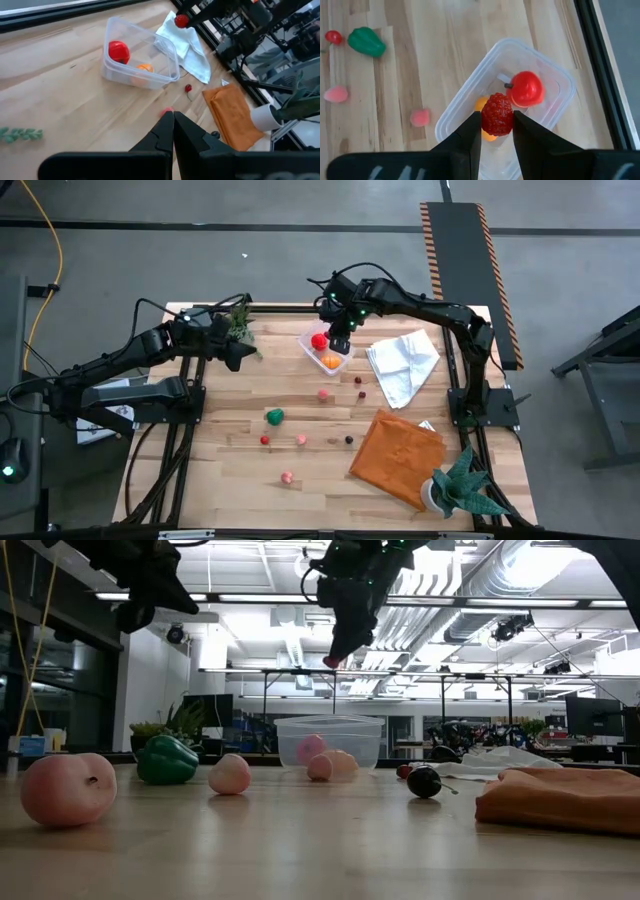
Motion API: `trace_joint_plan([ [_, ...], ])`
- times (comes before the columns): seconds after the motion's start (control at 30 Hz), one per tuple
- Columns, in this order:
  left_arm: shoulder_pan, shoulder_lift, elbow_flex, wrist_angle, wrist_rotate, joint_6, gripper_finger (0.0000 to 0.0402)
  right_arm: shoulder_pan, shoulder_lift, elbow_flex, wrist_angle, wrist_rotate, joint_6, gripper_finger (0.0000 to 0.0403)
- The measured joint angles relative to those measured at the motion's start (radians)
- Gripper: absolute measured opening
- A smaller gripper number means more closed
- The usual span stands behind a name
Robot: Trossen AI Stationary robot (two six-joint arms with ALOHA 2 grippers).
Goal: Pick and placing Produce into tupperware
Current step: Put the red raspberry into the transparent bin
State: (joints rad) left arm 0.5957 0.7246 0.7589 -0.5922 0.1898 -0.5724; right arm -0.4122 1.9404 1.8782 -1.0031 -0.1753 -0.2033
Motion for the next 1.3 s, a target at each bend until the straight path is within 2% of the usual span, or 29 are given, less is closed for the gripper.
trace_joint_plan([
  [0.47, 0.0, 0.0, 0.0, -0.004, 0.004, 0.026, 0.0001, -0.002, 0.109, 0.0, 0.011, 0.0, 0.053, 0.0083],
  [1.3, 0.0, 0.0, 0.0, -0.01, 0.02, 0.025, 0.0001, -0.001, 0.221, -0.001, 0.002, 0.001, 0.071, 0.0083],
])
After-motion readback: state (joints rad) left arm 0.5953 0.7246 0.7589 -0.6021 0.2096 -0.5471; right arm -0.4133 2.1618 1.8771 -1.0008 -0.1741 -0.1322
